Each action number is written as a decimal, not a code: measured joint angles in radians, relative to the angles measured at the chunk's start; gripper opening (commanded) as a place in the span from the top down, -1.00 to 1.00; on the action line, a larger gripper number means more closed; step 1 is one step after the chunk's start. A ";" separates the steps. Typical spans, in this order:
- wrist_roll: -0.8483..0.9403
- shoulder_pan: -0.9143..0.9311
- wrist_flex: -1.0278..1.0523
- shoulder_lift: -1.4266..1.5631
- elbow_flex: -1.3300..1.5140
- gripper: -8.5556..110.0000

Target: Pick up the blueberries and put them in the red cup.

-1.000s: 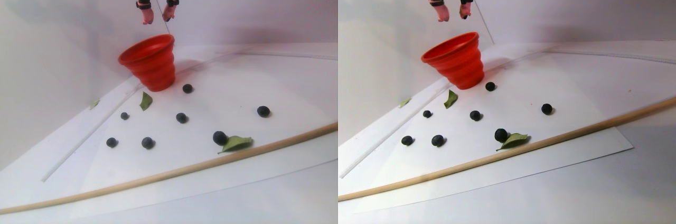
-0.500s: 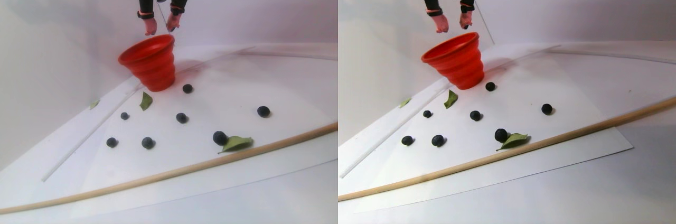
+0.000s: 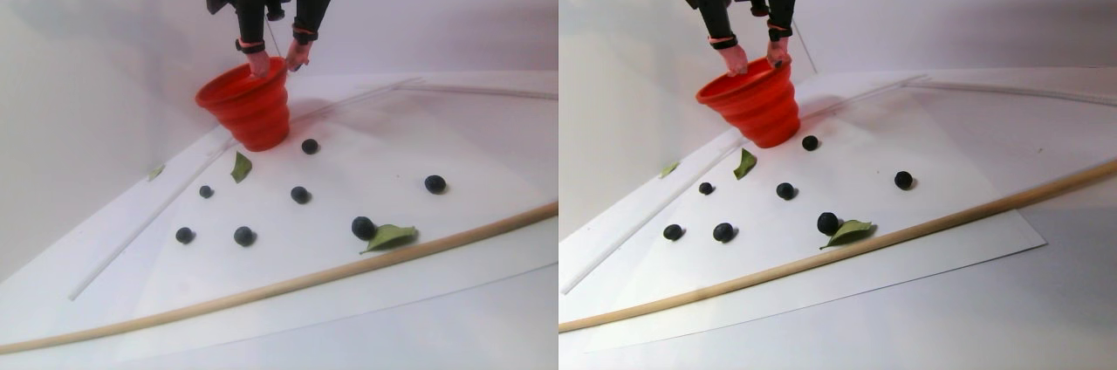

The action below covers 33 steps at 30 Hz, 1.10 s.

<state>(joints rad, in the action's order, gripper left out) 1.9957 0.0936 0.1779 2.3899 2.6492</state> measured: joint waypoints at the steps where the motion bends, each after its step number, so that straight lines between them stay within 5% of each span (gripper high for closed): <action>1: 0.002 0.002 -0.006 0.000 0.005 0.61; 33: 0.032 0.072 -0.485 -0.256 0.121 0.61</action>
<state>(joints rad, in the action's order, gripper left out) 2.0279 0.1657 -0.3068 2.1338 2.7704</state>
